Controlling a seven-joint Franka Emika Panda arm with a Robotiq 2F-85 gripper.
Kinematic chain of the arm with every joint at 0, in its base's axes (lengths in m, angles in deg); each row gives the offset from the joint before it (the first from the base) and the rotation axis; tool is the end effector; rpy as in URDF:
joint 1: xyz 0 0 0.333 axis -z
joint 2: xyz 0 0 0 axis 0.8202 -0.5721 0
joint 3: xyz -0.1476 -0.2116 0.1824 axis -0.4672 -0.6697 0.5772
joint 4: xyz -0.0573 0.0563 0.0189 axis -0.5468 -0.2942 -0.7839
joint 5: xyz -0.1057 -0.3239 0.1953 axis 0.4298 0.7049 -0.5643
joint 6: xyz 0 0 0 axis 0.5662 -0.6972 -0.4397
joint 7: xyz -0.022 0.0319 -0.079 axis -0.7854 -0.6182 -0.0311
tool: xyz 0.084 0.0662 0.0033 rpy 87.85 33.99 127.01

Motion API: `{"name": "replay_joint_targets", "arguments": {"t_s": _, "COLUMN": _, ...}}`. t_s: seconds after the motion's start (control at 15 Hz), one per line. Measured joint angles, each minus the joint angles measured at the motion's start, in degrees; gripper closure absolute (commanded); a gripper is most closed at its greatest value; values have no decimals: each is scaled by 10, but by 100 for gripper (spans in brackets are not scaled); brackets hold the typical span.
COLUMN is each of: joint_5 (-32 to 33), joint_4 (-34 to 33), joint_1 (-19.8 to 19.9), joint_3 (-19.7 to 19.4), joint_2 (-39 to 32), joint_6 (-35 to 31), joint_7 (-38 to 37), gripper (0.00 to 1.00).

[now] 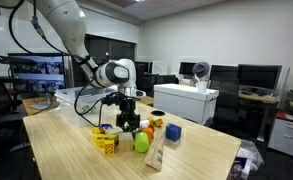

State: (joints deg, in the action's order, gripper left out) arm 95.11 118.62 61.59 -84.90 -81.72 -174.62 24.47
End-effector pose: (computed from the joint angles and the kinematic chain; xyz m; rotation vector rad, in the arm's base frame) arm 0.5593 -0.1824 0.2092 2.8300 -0.1974 -0.2650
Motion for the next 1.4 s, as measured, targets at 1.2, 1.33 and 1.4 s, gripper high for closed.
{"name": "replay_joint_targets", "arguments": {"t_s": 1.2, "joint_5": -7, "joint_4": 1, "joint_1": -15, "joint_3": 29, "joint_2": 160, "joint_6": 86, "joint_7": 8, "gripper": 88}}
{"name": "replay_joint_targets", "arguments": {"t_s": 1.33, "joint_5": -12, "joint_4": 5, "joint_1": -16, "joint_3": 40, "joint_2": 195, "joint_6": 105, "joint_7": 13, "gripper": 88}}
{"name": "replay_joint_targets", "arguments": {"t_s": 1.4, "joint_5": -21, "joint_4": 6, "joint_1": -18, "joint_3": 48, "joint_2": 213, "joint_6": 107, "joint_7": 20, "gripper": 88}}
